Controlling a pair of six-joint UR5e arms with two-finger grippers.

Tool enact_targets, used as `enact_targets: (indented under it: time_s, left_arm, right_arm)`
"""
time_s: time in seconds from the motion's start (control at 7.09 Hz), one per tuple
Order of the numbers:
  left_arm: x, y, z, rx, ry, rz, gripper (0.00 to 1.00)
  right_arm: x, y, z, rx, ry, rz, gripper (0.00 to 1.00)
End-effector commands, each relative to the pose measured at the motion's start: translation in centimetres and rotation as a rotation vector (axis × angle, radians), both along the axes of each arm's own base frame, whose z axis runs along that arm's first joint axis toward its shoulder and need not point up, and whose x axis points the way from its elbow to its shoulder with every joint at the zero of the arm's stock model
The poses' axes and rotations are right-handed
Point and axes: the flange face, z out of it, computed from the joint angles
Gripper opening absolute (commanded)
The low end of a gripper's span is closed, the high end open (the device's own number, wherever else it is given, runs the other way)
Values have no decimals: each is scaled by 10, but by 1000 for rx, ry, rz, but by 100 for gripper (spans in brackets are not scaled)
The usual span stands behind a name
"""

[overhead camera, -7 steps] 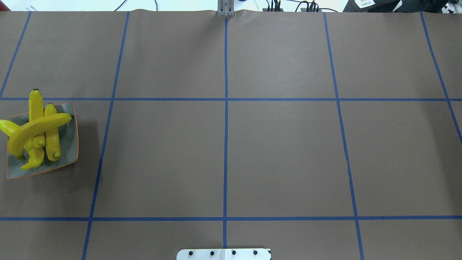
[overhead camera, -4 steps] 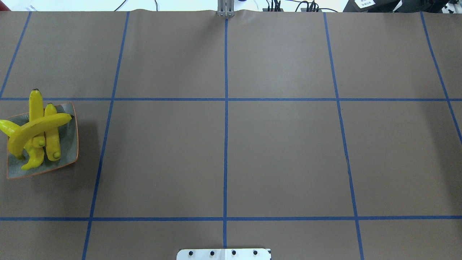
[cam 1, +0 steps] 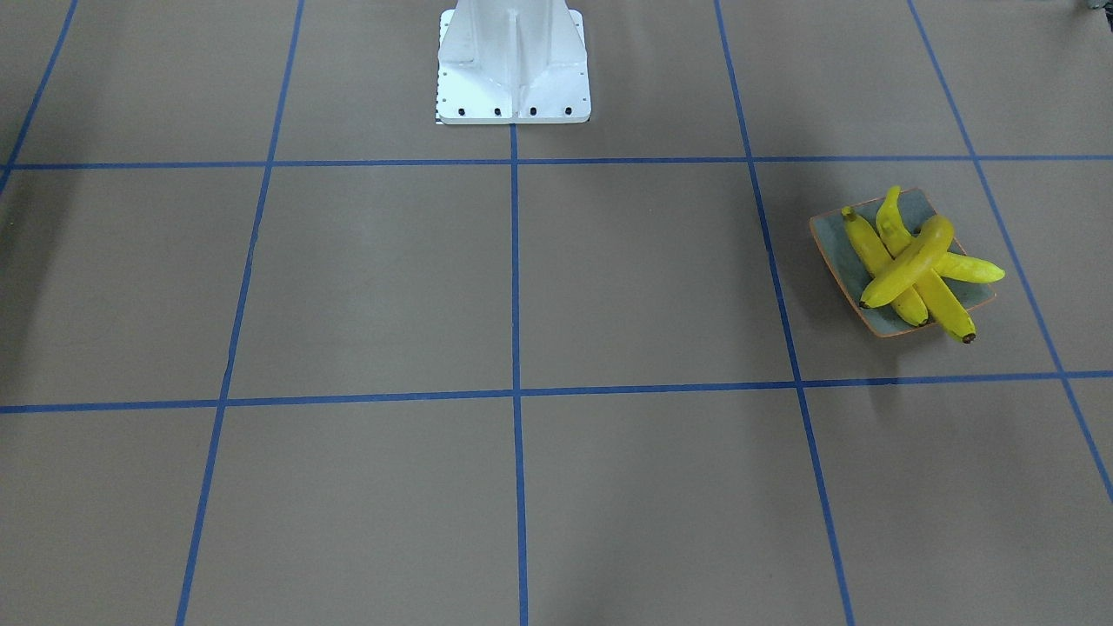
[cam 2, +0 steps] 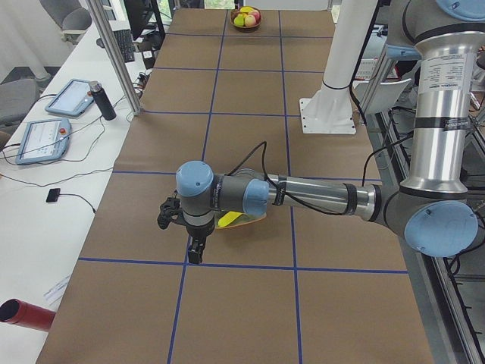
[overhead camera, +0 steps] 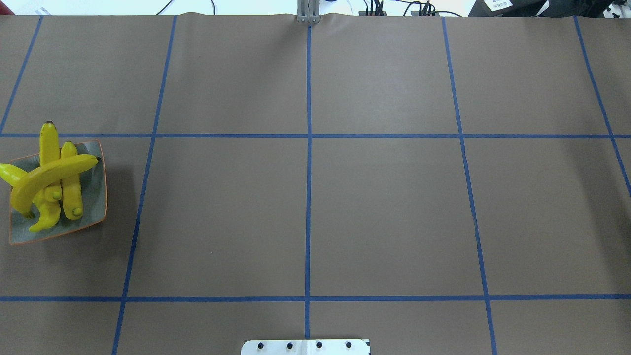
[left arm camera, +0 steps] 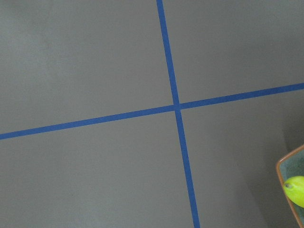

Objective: Transfer all bananas from basket to plate

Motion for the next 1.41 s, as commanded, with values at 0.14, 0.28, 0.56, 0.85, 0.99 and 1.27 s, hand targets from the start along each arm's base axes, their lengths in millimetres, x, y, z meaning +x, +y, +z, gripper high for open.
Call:
enact_targets:
  time_s: [0.14,0.28,0.56,0.85,0.99,1.27]
  left_arm:
    - [-1,1,-1,2,0,-1,100]
    - [-1,1,-1,1,1,-2,100]
    - [0,0,-2,3,1,-1,100]
    - [0,0,-1,0,1,-1,100]
    - [0,0,1,-4,1,-1,100]
    - [0,1,3,-8,3,-2,100]
  right_arm:
    - [-3,-1,-44,39,-63,24,100]
    - [-3,0,-47,42,-65,24,100]
    - [-3,0,-44,35,-63,26,100]
    - [-3,1,-44,38,-63,25,100]
    - [-3,2,-42,35,-63,25,100]
    - [-3,2,-45,41,-63,25,100]
